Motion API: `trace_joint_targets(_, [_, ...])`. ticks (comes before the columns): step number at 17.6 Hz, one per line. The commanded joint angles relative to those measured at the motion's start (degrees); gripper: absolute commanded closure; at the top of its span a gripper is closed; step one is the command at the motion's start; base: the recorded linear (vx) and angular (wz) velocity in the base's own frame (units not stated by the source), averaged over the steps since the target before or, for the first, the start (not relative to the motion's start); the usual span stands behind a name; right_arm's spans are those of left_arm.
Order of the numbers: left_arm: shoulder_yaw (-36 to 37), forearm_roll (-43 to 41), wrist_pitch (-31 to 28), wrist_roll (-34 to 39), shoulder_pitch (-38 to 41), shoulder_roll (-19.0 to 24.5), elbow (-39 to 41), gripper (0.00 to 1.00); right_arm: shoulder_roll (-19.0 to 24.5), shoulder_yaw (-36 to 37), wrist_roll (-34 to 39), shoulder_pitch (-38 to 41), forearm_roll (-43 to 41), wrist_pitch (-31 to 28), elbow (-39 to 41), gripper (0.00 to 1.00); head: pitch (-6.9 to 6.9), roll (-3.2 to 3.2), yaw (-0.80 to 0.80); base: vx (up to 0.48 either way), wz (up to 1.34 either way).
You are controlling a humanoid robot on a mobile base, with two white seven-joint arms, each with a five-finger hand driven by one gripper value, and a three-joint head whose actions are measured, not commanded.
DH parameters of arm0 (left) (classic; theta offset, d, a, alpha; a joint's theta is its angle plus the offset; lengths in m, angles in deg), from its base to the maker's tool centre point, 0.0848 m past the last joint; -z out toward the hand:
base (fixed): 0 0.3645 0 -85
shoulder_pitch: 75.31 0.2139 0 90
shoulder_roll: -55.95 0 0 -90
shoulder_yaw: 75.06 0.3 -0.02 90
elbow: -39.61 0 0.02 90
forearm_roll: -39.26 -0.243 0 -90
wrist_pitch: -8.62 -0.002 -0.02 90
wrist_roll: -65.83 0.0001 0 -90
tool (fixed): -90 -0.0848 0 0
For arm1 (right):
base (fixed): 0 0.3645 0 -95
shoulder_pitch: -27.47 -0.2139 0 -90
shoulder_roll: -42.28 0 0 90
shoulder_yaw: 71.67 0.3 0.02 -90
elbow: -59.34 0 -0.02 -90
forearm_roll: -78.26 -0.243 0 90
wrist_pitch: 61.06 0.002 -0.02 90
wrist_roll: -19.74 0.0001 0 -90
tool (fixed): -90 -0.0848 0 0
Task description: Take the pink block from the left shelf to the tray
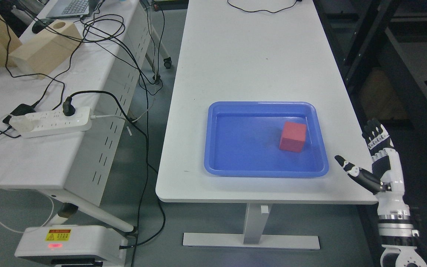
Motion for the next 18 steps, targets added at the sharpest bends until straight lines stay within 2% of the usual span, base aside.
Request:
trace_joint_targets(1, [0.0,0.0,0.0,0.0,1.1,1.0,1.0,0.00,-1.0,0.5,0.2,-0.6,-2.6,-7.9,-0.2,0.01,0.00,0.00,0.00,-0.139,-0.01])
trace_joint_targets(7, [0.0,0.0,0.0,0.0,1.1,1.0,1.0,0.00,-1.0,-0.1,0.6,-1.8,-2.1,-12.4,-0.7,0.01,0.00,0.00,0.00,-0.139,-0.01])
trace_joint_targets(9, [0.0,0.0,0.0,0.0,1.1,1.0,1.0,0.00,-1.0,-2.8,0.7,-1.7,-2.1,-15.8,-0.9,0.01,0.00,0.00,0.00,-0.138,-0.03])
trace_joint_targets(18, [0.0,0.0,0.0,0.0,1.1,1.0,1.0,0.00,-1.0,-2.7,2.1,-0.8,-2.2,-16.2,-0.9,0.01,0.00,0.00,0.00,-0.102,0.06])
